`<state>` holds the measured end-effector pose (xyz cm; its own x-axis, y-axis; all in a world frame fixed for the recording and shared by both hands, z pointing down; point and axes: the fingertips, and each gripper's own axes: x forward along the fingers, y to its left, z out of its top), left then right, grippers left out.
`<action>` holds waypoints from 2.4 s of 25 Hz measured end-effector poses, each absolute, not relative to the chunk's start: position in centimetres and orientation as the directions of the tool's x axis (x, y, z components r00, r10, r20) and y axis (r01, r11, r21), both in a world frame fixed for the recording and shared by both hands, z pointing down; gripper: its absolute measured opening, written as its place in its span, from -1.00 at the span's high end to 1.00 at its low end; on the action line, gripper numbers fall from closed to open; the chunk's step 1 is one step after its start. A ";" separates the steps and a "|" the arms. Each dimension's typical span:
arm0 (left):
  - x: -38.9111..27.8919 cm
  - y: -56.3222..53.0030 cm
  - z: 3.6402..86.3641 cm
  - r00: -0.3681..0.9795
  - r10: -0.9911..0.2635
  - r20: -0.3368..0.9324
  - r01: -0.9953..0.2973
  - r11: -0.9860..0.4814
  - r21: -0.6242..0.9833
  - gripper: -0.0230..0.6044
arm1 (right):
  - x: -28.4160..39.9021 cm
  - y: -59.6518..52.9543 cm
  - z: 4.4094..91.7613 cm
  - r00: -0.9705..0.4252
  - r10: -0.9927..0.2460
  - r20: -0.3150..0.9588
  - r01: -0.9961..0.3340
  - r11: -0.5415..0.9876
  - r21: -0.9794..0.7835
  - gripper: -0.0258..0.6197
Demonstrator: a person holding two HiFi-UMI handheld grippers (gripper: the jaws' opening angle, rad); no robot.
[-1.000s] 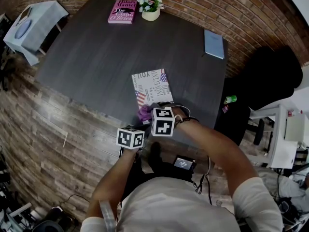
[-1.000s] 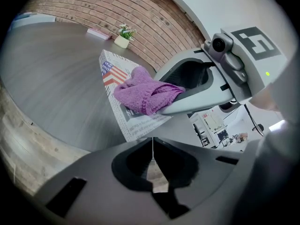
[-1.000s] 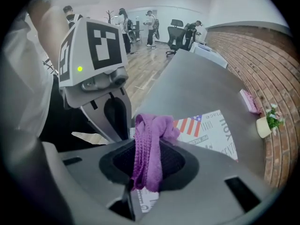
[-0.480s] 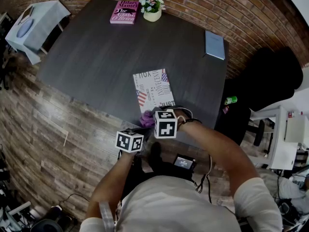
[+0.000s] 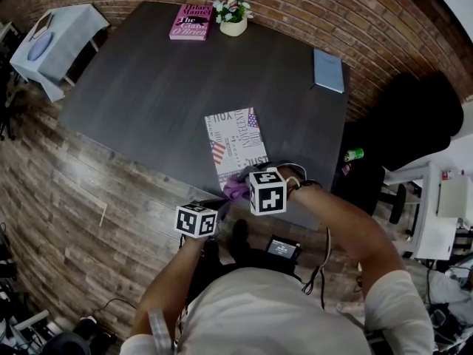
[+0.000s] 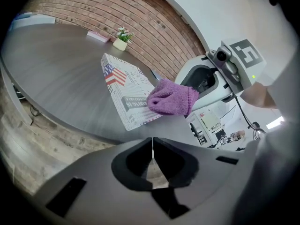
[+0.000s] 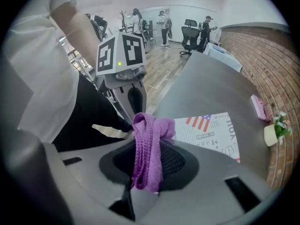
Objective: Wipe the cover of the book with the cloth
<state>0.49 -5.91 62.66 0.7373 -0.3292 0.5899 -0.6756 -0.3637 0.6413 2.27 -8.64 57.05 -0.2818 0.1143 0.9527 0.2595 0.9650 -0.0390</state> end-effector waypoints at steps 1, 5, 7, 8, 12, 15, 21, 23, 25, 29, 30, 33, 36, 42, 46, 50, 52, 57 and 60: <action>0.5 -6.2 62.3 0.739 -0.335 0.585 -0.674 -0.370 0.639 0.87 | 2.5 -9.3 56.8 -0.286 0.091 0.954 0.254 0.967 -0.015 0.57; 1.0 -7.3 61.1 0.746 -0.354 0.565 -0.666 -0.391 0.635 0.87 | 3.3 -12.9 56.0 -0.304 -0.023 0.952 0.210 0.974 0.091 0.57; 1.2 -7.9 60.7 0.746 -0.358 0.562 -0.666 -0.397 0.631 0.87 | 3.6 -15.0 55.9 -0.311 -0.082 0.947 0.178 0.974 0.143 0.57; 1.2 -8.2 60.5 0.745 -0.360 0.562 -0.668 -0.400 0.628 0.87 | 3.9 -16.0 56.0 -0.311 -0.109 0.944 0.162 0.973 0.166 0.57; 1.2 -9.2 60.3 0.739 -0.365 0.567 -0.674 -0.398 0.622 0.87 | 4.8 -20.1 56.7 -0.287 -0.209 0.935 0.124 0.960 0.252 0.57; 1.2 -9.8 60.3 0.734 -0.369 0.571 -0.680 -0.393 0.619 0.87 | 5.2 -23.1 57.2 -0.268 -0.265 0.926 0.112 0.946 0.303 0.57; 1.5 -10.5 60.7 0.737 -0.349 0.579 -0.676 -0.383 0.629 0.87 | 4.2 -28.3 58.1 -0.254 -0.359 0.898 0.105 0.913 0.395 0.57; 1.6 -10.5 60.8 0.737 -0.345 0.581 -0.675 -0.380 0.632 0.87 | 3.4 -29.6 58.1 -0.259 -0.379 0.888 0.108 0.903 0.416 0.57; 1.5 -10.6 60.9 0.737 -0.343 0.582 -0.676 -0.379 0.633 0.87 | 2.7 -30.7 58.1 -0.264 -0.390 0.882 0.113 0.896 0.430 0.57; 1.5 -10.8 60.9 0.740 -0.341 0.580 -0.673 -0.373 0.639 0.87 | 1.6 -32.5 58.5 -0.257 -0.407 0.876 0.137 0.883 0.450 0.57; 1.5 -10.8 60.9 0.741 -0.341 0.579 -0.672 -0.371 0.641 0.87 | 1.4 -32.9 58.7 -0.254 -0.410 0.876 0.145 0.879 0.454 0.57; 1.5 -11.0 60.8 0.741 -0.341 0.578 -0.671 -0.366 0.644 0.87 | 1.1 -33.7 59.3 -0.239 -0.416 0.877 0.167 0.872 0.460 0.57; 1.6 -11.2 60.8 0.743 -0.341 0.576 -0.670 -0.368 0.645 0.87 | 1.0 -33.6 60.0 -0.236 -0.410 0.881 0.179 0.873 0.454 0.57; 1.7 -11.6 60.9 0.743 -0.337 0.578 -0.669 -0.370 0.645 0.87 | 1.3 -32.7 60.4 -0.246 -0.380 0.892 0.175 0.888 0.426 0.58; 1.8 -11.6 60.9 0.739 -0.338 0.583 -0.673 -0.368 0.641 0.87 | 1.6 -31.9 60.4 -0.250 -0.361 0.899 0.174 0.896 0.408 0.58; 1.8 -11.7 60.9 0.736 -0.345 0.582 -0.677 -0.370 0.636 0.87 | 1.9 -30.8 60.4 -0.252 -0.340 0.906 0.183 0.902 0.390 0.58; 1.7 -11.7 60.9 0.733 -0.347 0.585 -0.681 -0.369 0.633 0.87 | 2.0 -30.1 60.4 -0.249 -0.331 0.910 0.191 0.905 0.381 0.58; 1.6 -11.7 61.1 0.721 -0.357 0.594 -0.692 -0.351 0.630 0.90 | 2.5 -28.4 60.6 -0.253 -0.315 0.915 0.198 0.908 0.368 0.58; 1.5 -11.8 61.1 0.711 -0.367 0.600 -0.703 -0.347 0.621 0.90 | 2.7 -27.5 60.6 -0.253 -0.311 0.916 0.206 0.908 0.365 0.58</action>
